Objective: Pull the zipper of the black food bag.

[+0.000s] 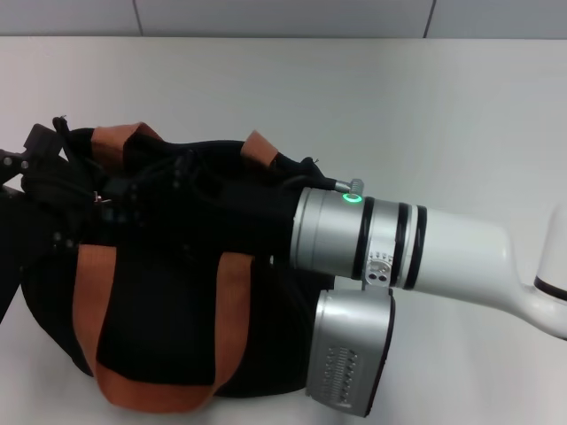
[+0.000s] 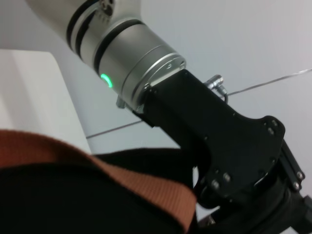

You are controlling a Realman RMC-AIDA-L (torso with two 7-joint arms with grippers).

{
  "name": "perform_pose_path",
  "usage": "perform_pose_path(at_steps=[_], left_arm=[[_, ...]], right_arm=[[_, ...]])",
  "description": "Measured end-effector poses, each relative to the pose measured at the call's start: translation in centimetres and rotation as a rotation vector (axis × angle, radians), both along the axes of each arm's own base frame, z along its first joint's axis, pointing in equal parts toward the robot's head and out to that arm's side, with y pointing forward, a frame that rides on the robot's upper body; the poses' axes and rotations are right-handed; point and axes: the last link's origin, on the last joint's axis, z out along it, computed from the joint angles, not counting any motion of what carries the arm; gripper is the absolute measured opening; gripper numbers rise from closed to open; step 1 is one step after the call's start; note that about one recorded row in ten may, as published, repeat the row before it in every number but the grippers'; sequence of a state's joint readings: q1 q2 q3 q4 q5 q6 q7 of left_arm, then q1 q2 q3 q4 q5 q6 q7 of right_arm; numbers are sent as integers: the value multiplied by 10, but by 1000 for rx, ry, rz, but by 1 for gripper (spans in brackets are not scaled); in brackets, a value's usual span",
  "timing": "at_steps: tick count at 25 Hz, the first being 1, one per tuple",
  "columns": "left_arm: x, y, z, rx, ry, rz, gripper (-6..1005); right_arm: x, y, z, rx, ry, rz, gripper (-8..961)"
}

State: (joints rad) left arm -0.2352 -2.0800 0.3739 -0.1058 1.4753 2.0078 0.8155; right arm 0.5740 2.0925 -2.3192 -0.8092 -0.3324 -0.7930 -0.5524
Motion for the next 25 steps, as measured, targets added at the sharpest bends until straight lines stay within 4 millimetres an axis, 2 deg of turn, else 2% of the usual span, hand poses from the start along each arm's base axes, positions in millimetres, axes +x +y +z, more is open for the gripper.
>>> perform_pose_path(at_steps=[11,18,25], left_arm=[[-5,5,1,13,-2,47,7],[-8,7,2,18,2,77,8],[-9,7,1,16,4,82,7]], right_arm=[[27,-11,5,68,8,-42,-1],[27,-18,16,64,92,-48,-1],[24,-16,24,31,143,-123,-1]])
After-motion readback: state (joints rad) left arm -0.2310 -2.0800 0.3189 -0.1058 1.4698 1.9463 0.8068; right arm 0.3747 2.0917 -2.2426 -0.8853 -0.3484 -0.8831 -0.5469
